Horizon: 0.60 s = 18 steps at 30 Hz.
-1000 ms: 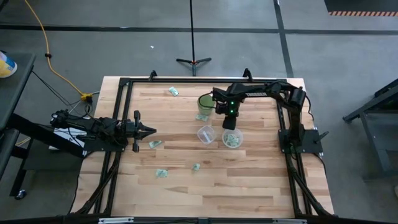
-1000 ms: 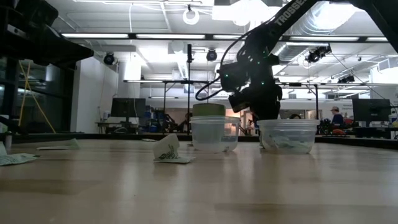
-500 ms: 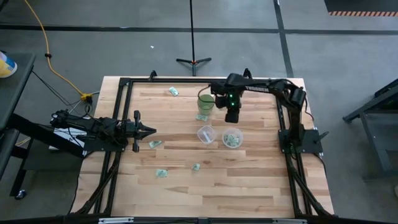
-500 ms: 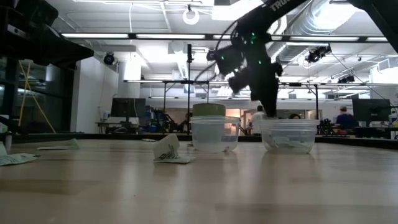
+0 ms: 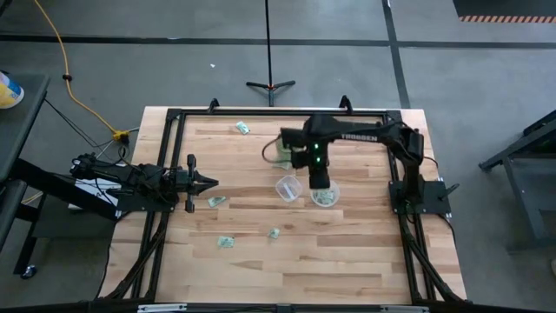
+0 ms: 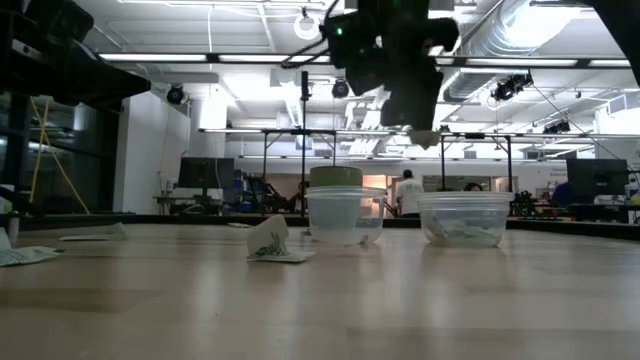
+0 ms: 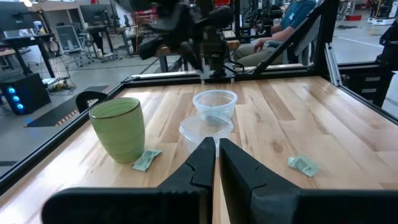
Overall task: Pick and place items into bin
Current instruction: Put the stevia packet into the right transparent bin
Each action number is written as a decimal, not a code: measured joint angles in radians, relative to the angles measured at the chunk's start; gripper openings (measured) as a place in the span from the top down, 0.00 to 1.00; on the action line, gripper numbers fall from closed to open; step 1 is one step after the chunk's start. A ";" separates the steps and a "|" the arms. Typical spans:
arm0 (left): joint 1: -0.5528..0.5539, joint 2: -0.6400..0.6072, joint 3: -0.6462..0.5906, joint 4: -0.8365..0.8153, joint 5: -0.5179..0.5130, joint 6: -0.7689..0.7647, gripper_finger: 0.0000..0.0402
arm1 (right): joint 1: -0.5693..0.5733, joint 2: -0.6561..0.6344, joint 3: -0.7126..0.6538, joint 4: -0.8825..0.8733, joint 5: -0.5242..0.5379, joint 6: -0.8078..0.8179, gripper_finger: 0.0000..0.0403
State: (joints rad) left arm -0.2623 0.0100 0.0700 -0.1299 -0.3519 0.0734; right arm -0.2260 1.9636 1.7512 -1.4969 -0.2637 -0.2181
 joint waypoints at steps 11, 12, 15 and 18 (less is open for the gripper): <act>0.000 0.000 0.000 0.000 -0.001 0.000 0.85 | 0.081 0.000 -0.110 0.007 0.056 0.133 1.00; 0.000 0.000 0.000 0.000 -0.001 0.000 0.85 | 0.085 0.000 -0.139 0.017 0.054 0.139 1.00; 0.000 0.000 0.000 0.000 -0.001 0.000 0.85 | 0.092 0.000 -0.221 0.055 0.065 0.170 0.98; 0.000 0.000 0.000 0.000 -0.002 0.000 0.85 | 0.092 0.000 -0.277 0.070 0.081 0.192 0.93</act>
State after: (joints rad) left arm -0.2623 0.0098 0.0700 -0.1299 -0.3534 0.0731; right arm -0.1341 1.9636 1.4744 -1.4268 -0.1828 -0.0263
